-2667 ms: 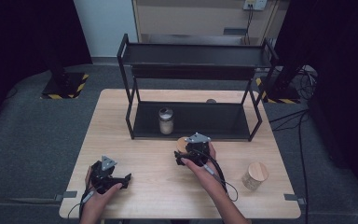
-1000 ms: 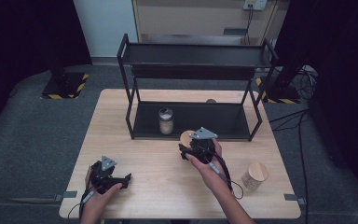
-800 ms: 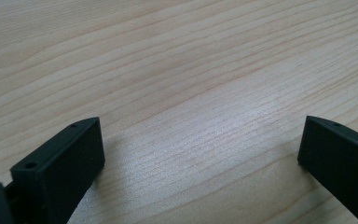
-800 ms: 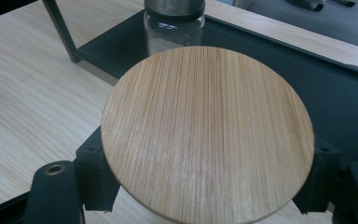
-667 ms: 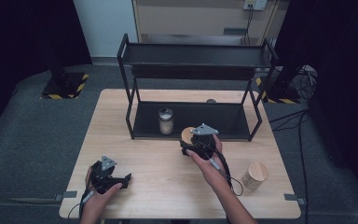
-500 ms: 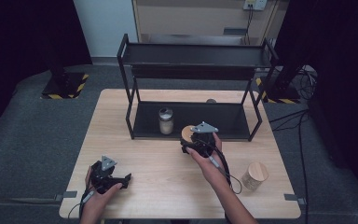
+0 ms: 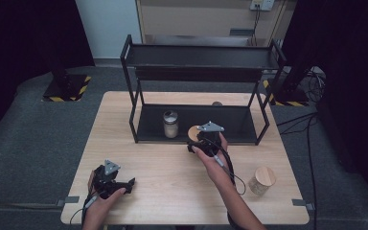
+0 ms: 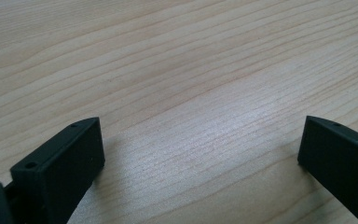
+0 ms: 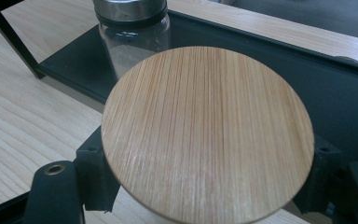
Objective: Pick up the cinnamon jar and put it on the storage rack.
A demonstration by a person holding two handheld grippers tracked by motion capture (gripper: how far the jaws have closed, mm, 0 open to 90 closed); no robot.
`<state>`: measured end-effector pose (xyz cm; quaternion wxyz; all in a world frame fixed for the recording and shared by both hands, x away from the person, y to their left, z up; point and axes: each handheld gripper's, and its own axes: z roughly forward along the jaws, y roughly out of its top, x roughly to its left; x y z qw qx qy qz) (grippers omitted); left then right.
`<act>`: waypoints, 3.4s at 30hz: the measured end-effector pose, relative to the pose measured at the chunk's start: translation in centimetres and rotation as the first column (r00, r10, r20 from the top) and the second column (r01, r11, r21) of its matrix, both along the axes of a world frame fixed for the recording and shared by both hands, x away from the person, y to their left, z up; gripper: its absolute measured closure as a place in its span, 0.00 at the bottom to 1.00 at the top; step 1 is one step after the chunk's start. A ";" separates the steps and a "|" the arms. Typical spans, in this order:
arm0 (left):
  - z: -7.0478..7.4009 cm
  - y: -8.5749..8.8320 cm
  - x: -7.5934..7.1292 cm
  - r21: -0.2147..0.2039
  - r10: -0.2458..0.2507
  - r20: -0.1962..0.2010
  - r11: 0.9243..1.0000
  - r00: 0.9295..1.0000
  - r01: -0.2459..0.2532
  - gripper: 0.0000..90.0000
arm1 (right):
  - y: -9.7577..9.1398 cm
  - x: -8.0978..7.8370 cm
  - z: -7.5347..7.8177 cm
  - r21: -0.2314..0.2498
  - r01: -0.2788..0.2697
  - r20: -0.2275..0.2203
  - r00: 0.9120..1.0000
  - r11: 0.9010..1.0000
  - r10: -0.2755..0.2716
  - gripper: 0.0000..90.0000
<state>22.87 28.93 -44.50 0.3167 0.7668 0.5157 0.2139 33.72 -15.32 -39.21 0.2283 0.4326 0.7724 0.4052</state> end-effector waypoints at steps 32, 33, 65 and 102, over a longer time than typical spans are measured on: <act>0.0 0.0 0.0 0.000 0.000 0.000 1.000 1.000 0.000 0.00 | 1.2 3.0 1.9 -0.005 0.023 0.024 0.999 1.000 -0.022 0.29; 0.0 0.0 0.0 0.000 0.001 -0.001 1.000 1.000 -0.001 0.00 | 1.2 3.0 1.9 -0.008 0.023 0.026 0.999 1.000 -0.023 0.29; 0.0 0.0 0.1 -0.001 -0.002 -0.001 1.000 1.000 0.002 0.00 | 3.1 6.0 1.4 -0.006 0.037 0.010 0.999 0.999 -0.037 0.29; 0.0 0.0 0.2 -0.001 -0.005 0.000 1.000 1.000 0.005 0.00 | 3.6 8.1 -0.2 -0.017 0.098 -0.005 0.995 0.995 -0.098 0.29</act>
